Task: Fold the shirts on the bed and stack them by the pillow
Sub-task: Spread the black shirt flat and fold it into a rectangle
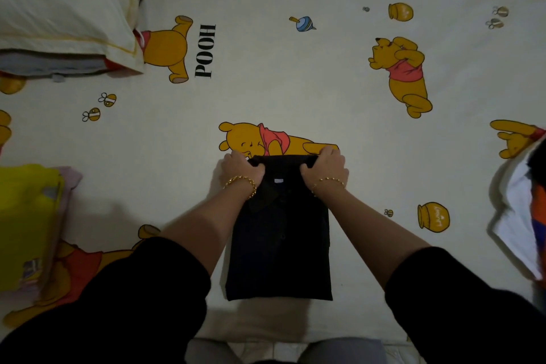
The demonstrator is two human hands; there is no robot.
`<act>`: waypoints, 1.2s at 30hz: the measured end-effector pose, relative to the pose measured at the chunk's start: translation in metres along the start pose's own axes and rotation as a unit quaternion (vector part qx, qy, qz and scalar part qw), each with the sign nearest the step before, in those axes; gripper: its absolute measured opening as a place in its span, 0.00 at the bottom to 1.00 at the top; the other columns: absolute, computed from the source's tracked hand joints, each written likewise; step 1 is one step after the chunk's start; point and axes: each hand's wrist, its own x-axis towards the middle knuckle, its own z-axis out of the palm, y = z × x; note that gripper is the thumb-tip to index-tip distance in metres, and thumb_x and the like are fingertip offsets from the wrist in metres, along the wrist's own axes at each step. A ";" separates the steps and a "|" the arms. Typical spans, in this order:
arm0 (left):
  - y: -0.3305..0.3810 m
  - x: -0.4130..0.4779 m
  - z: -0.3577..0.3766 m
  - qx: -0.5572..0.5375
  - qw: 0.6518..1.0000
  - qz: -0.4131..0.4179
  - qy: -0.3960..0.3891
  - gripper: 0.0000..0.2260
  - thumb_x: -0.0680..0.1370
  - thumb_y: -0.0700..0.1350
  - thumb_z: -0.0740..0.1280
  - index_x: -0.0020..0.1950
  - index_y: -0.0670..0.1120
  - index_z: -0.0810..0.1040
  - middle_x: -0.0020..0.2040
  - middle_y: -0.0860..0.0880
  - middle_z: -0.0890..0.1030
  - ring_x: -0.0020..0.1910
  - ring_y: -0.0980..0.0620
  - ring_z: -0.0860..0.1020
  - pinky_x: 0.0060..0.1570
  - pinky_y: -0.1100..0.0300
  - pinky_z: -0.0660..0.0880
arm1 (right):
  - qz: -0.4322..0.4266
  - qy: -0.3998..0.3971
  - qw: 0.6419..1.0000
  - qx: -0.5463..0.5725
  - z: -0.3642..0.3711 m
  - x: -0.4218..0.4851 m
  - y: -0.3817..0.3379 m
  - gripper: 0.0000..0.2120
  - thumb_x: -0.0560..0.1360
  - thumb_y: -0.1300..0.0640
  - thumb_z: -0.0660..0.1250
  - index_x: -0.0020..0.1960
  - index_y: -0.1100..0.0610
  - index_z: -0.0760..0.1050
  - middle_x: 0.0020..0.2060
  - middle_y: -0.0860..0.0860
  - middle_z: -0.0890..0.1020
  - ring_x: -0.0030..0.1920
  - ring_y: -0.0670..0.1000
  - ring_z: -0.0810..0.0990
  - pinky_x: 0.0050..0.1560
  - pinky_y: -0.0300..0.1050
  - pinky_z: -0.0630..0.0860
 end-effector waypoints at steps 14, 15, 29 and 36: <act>-0.034 -0.015 -0.005 -0.131 0.991 0.018 0.026 0.16 0.77 0.51 0.64 0.60 0.43 0.71 0.57 0.45 0.76 0.53 0.47 0.75 0.48 0.57 0.70 | -0.002 0.073 0.974 0.214 0.003 -0.022 0.036 0.14 0.78 0.55 0.60 0.60 0.61 0.69 0.57 0.58 0.73 0.58 0.58 0.72 0.57 0.53 0.70; -0.042 -0.026 -0.002 -0.137 0.990 -0.002 0.033 0.14 0.78 0.50 0.62 0.60 0.42 0.72 0.57 0.44 0.77 0.51 0.47 0.75 0.46 0.58 0.69 | 0.020 0.076 0.970 0.231 0.010 -0.034 0.045 0.12 0.78 0.56 0.59 0.58 0.61 0.70 0.55 0.58 0.74 0.56 0.57 0.73 0.56 0.52 0.71; -0.093 -0.122 0.032 -0.318 0.945 -0.077 -0.011 0.09 0.80 0.43 0.59 0.53 0.40 0.76 0.45 0.45 0.78 0.45 0.48 0.73 0.40 0.61 0.68 | 0.102 0.029 0.928 0.358 0.038 -0.132 0.078 0.08 0.79 0.59 0.59 0.49 0.62 0.74 0.42 0.56 0.77 0.45 0.56 0.75 0.43 0.41 0.66; -0.130 -0.170 0.036 -0.329 0.939 -0.089 0.040 0.07 0.77 0.47 0.67 0.51 0.44 0.76 0.46 0.49 0.78 0.45 0.52 0.76 0.40 0.65 0.69 | 0.154 -0.038 0.927 0.341 0.053 -0.168 0.098 0.14 0.80 0.53 0.60 0.60 0.62 0.71 0.54 0.58 0.79 0.56 0.58 0.76 0.52 0.46 0.70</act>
